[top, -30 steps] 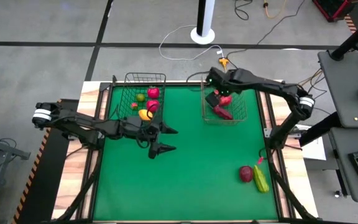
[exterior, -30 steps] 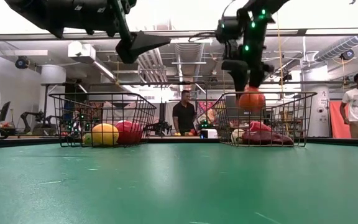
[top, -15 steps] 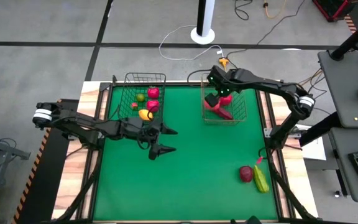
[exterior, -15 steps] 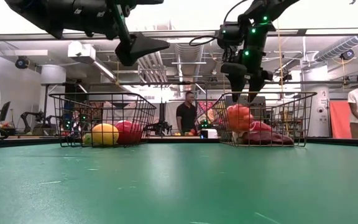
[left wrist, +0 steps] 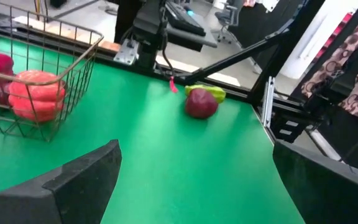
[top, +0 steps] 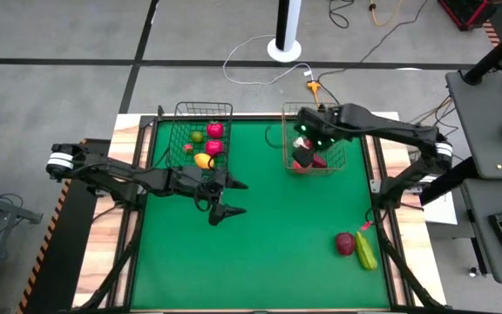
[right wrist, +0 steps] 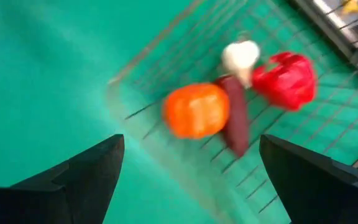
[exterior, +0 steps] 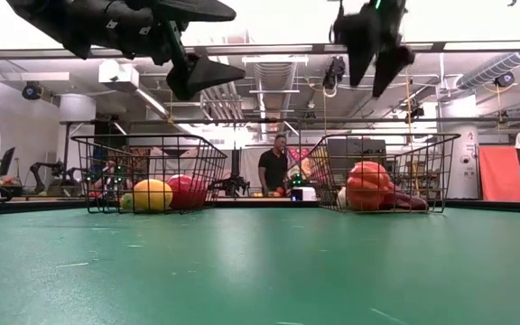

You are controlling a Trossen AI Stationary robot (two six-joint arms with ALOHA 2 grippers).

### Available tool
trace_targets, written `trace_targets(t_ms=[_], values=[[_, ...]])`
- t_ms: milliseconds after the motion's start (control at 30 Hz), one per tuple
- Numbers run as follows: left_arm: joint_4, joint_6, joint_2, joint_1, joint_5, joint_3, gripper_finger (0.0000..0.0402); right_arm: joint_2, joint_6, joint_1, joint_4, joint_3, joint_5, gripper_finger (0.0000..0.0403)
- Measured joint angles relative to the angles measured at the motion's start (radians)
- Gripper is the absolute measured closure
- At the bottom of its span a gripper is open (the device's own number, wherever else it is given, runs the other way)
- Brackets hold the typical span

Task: Sort produce into baskets
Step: Put the apple into the black wire basket

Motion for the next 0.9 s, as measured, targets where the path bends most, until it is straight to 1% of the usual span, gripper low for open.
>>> trace_targets(t_ms=[67,167,300,400,567,733,900], values=[[0.005,0.001,0.004,0.0,0.0,0.0,0.0002,-0.026,0.061,0.063,-0.031,0.023,-0.015,0.0037],[0.005,0.001,0.012,0.0,0.0,0.0,0.0002,-0.059,0.162,0.157,-0.039,0.026,-0.068,0.0037],[0.004,0.001,0.022,0.0,0.001,0.0,0.0002,-0.07,0.341,0.285,-0.074,0.025,-0.098,0.0037],[0.006,0.001,0.023,0.0,0.001,0.0,0.0002,-0.052,0.465,0.372,-0.142,0.024,-0.121,0.0037],[0.005,0.001,0.024,0.0,0.002,0.0,0.0002,0.01,0.651,0.489,-0.243,0.012,-0.222,0.0037],[0.005,0.012,0.024,0.0,0.002,0.0,0.0002,0.048,0.78,0.6,-0.239,-0.037,-0.25,0.0037],[0.005,0.026,0.024,0.0,0.002,0.0,0.0002,0.032,0.975,0.705,-0.146,-0.145,-0.274,0.0037]])
